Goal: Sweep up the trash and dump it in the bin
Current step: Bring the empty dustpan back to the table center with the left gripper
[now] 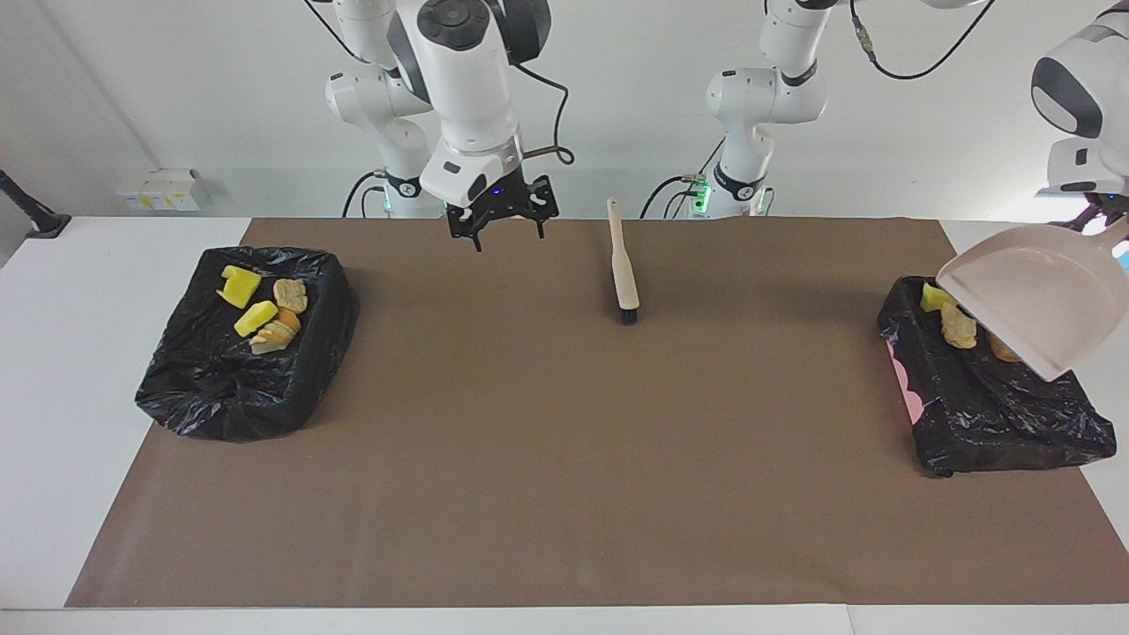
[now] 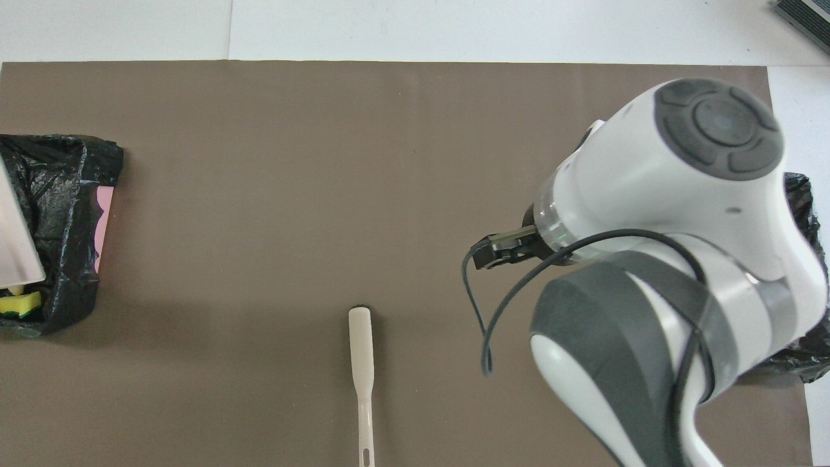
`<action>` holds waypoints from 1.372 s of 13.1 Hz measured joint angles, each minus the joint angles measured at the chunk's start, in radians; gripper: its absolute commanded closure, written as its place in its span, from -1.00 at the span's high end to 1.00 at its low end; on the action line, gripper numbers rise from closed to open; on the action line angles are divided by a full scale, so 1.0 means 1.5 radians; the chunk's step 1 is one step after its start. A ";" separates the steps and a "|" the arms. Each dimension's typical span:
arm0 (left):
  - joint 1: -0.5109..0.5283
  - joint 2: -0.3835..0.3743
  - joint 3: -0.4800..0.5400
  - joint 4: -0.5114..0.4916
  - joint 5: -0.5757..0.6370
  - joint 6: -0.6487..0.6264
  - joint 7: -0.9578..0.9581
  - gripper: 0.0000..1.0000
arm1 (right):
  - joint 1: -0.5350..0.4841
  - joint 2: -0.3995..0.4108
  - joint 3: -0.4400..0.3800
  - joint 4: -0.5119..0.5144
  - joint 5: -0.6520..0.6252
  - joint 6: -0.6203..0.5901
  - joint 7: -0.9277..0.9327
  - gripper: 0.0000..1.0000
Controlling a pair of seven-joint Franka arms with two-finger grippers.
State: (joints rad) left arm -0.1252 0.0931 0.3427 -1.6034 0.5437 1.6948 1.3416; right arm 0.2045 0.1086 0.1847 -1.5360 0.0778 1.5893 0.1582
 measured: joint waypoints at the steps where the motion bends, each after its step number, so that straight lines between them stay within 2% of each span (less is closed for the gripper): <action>1: 0.000 -0.004 -0.024 -0.014 -0.028 -0.005 -0.052 -1.00 | -0.020 0.000 -0.001 0.007 -0.016 -0.002 -0.034 1.00; 4: -0.001 -0.013 -0.110 -0.059 -0.100 -0.023 -0.251 -1.00 | -0.054 0.000 -0.010 0.024 -0.082 -0.003 -0.102 1.00; 9: -0.006 -0.001 -0.260 -0.105 -0.206 0.002 -0.611 -1.00 | -0.137 0.000 -0.026 0.041 -0.093 -0.002 -0.133 1.00; 14: -0.010 0.079 -0.412 -0.107 -0.238 0.122 -0.986 -1.00 | -0.229 0.000 -0.030 0.041 -0.093 -0.003 -0.134 1.00; 18: -0.014 0.162 -0.488 -0.073 -0.247 0.205 -1.214 -1.00 | -0.271 -0.006 -0.031 0.029 -0.092 -0.018 -0.134 1.00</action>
State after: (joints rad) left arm -0.1456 0.3355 -0.3886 -1.7135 0.1726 2.0020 -0.4799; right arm -0.2014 0.1001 0.1375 -1.4931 -0.0607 1.5618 -0.0427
